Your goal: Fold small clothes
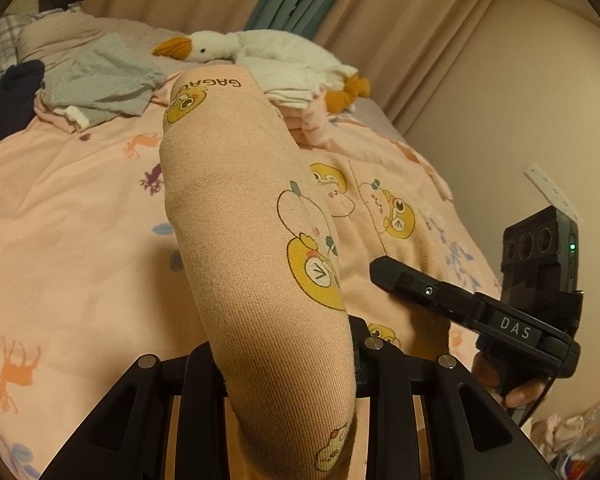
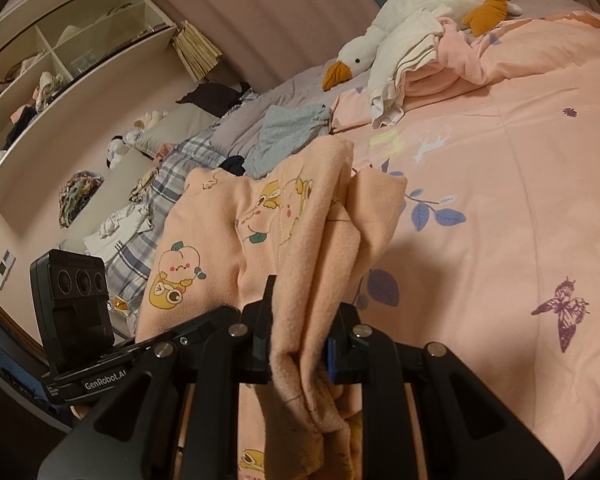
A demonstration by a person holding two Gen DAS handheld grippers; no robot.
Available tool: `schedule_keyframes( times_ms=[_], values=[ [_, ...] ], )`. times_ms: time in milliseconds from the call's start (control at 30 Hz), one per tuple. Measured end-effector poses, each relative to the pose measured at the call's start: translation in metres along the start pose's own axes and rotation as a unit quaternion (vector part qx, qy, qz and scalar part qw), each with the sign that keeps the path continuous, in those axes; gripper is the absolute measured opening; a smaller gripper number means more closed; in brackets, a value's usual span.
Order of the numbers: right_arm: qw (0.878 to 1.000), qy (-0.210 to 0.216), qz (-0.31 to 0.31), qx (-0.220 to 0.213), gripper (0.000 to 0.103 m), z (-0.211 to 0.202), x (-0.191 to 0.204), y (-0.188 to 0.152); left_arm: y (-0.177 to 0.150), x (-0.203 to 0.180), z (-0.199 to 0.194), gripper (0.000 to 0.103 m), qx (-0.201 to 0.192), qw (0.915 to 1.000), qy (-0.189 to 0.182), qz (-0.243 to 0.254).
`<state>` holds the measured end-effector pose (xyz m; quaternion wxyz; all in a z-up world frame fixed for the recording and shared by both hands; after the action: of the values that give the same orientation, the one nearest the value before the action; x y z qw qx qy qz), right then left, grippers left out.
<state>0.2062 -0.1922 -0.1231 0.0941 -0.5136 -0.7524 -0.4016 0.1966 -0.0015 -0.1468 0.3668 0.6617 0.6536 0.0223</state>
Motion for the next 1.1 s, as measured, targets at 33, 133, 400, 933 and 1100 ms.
schedule_keyframes(
  times_ms=[33, 133, 400, 933, 1100],
  values=[
    [1.0, -0.006, -0.003, 0.006, 0.019, 0.005, 0.0, 0.001, 0.0, 0.003, 0.002, 0.028, 0.004, 1.0, 0.004, -0.004],
    [1.0, -0.014, 0.001, 0.017, 0.019, 0.016, -0.002, 0.003, -0.001, 0.009, 0.006, 0.028, 0.009, 0.9998, 0.012, -0.01],
    [0.999, -0.029, 0.0, 0.025, 0.019, 0.028, -0.003, 0.005, 0.001, 0.016, 0.015, 0.028, 0.019, 0.9997, 0.008, -0.015],
    [0.99, -0.098, 0.059, 0.086, 0.025, 0.088, -0.068, -0.006, -0.004, 0.067, 0.094, 0.031, 0.089, 0.9928, -0.04, -0.069],
    [0.99, -0.093, 0.064, 0.08, 0.032, 0.084, -0.068, -0.004, -0.004, 0.078, 0.085, 0.036, 0.102, 0.9871, -0.063, -0.106]
  ],
)
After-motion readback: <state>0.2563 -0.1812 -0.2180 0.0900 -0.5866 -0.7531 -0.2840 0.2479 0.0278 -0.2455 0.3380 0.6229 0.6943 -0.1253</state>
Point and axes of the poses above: each gripper's, at about its wrist camera, not at the fingertips, and z roughly the way its jaws point, x to its left, y to its top, the point moved 2 cm from there along z, roughly the way its jaws point, and after that the axes turned 11 degrees about x, right-handed, at the moved point
